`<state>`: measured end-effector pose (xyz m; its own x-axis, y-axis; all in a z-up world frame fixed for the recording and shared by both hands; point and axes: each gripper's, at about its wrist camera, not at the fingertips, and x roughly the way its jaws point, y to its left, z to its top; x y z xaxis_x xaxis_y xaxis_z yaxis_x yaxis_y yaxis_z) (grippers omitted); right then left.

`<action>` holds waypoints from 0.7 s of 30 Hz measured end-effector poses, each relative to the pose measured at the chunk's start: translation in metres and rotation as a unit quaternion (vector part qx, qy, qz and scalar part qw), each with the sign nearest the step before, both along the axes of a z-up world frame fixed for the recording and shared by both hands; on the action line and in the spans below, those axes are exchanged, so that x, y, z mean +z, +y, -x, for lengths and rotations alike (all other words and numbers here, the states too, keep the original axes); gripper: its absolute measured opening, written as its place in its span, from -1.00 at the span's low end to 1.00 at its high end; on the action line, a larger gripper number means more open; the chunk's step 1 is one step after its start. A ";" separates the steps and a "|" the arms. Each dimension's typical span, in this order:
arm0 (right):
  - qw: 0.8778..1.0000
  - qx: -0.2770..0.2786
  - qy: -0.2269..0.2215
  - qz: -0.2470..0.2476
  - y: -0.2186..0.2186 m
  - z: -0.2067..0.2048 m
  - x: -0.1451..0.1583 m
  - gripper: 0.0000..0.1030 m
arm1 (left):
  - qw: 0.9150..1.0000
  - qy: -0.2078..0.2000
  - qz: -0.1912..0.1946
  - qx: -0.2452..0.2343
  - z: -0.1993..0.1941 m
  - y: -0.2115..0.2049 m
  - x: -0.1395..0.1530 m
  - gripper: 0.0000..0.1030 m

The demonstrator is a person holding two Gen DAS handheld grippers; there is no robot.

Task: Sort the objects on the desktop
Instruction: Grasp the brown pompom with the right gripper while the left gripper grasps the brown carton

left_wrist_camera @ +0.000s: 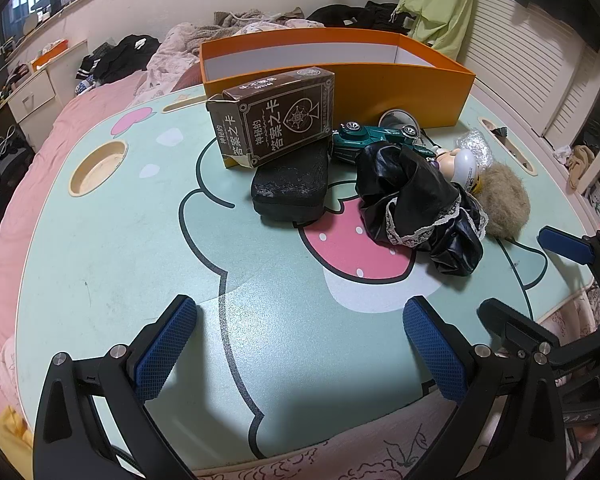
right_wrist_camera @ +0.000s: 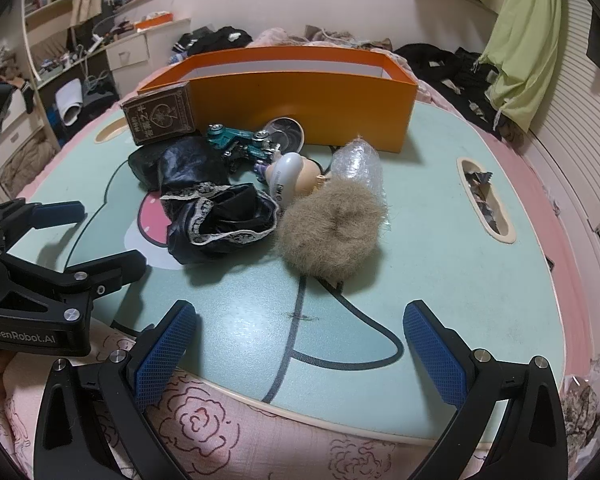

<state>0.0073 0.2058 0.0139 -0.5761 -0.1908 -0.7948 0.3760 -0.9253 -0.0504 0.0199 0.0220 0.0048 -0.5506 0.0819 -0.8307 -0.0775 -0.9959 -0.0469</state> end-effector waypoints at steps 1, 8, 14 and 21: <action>1.000 -0.020 -0.004 -0.011 0.003 0.002 0.003 0.99 | 1.000 0.000 -0.001 0.000 0.000 0.000 0.000 1.00; 0.994 -0.021 0.073 0.084 0.008 -0.044 0.147 0.98 | 1.000 0.000 0.001 0.000 0.001 0.001 0.000 0.99; 0.977 0.090 0.026 0.190 -0.006 -0.110 0.234 0.98 | 1.000 -0.001 0.002 0.001 0.002 0.001 0.000 0.99; 0.978 0.130 0.000 0.163 -0.022 -0.128 0.227 0.99 | 1.000 -0.001 0.001 0.001 0.003 0.001 0.000 0.99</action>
